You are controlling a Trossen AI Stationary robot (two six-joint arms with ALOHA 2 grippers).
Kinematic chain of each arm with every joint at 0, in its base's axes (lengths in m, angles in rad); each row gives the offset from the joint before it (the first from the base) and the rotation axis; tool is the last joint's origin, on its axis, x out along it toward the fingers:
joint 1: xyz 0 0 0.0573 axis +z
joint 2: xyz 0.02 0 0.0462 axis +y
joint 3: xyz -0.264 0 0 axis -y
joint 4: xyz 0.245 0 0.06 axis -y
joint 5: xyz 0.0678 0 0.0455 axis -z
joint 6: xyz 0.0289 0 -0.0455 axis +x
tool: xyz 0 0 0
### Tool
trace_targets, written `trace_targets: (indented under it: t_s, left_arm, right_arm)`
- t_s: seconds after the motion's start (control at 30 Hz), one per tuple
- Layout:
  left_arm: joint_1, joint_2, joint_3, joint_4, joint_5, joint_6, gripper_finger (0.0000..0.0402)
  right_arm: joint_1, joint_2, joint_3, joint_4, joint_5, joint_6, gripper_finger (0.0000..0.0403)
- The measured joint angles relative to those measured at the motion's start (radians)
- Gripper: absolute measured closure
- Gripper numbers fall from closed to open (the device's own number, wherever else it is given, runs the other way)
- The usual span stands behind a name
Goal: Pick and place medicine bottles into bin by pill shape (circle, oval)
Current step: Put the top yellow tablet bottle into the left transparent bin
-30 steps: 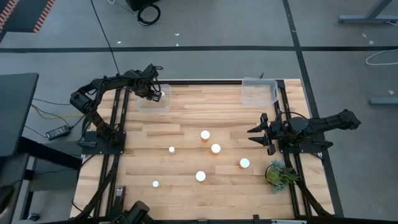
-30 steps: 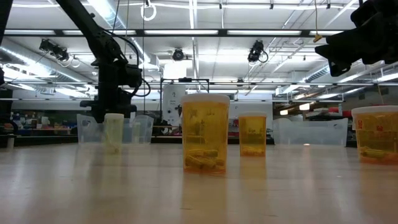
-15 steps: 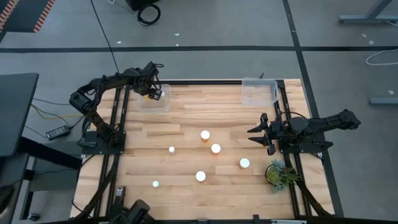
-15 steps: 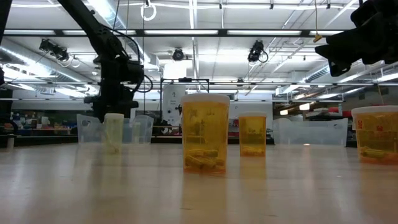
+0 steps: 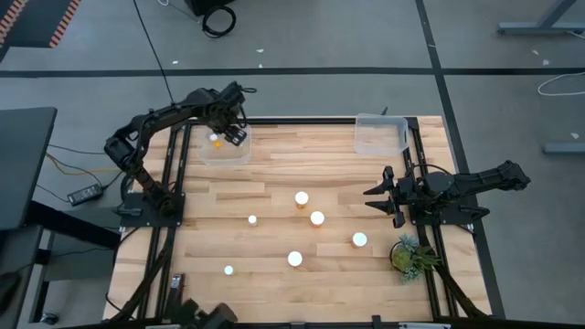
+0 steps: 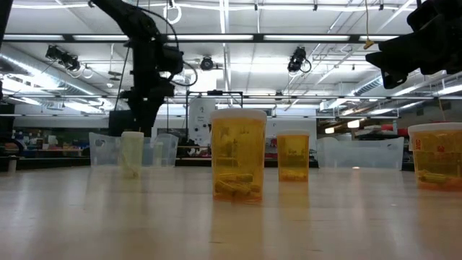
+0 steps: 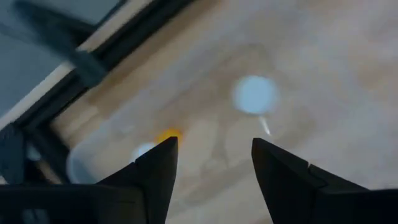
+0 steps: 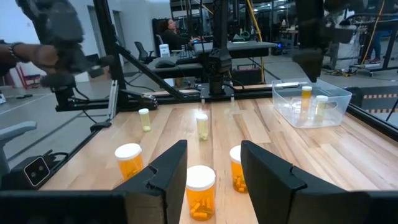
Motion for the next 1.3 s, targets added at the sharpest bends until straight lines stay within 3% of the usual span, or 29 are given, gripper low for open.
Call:
trace_targets:
  t_s: [0.27,0.77,1.1,1.3]
  left_arm:
    - [-0.233,0.000,0.024,-0.081,0.152,0.049,0.0198]
    - [-0.637,0.001,0.013,-0.091,0.154,-0.075,0.0188]
    - [-0.814,0.002,0.013,-0.212,0.153,-0.190,0.0159]
    - [-0.905,0.031,0.013,-0.200,0.146,-0.266,0.0159]
  right_arm:
    - [0.000,0.000,0.000,0.000,0.000,0.000,0.0246]
    - [0.000,0.000,0.000,0.000,0.000,0.000,0.0246]
    - [0.000,0.000,0.000,0.000,0.000,0.000,0.0246]
    - [0.000,0.000,0.000,0.000,0.000,0.000,0.0246]
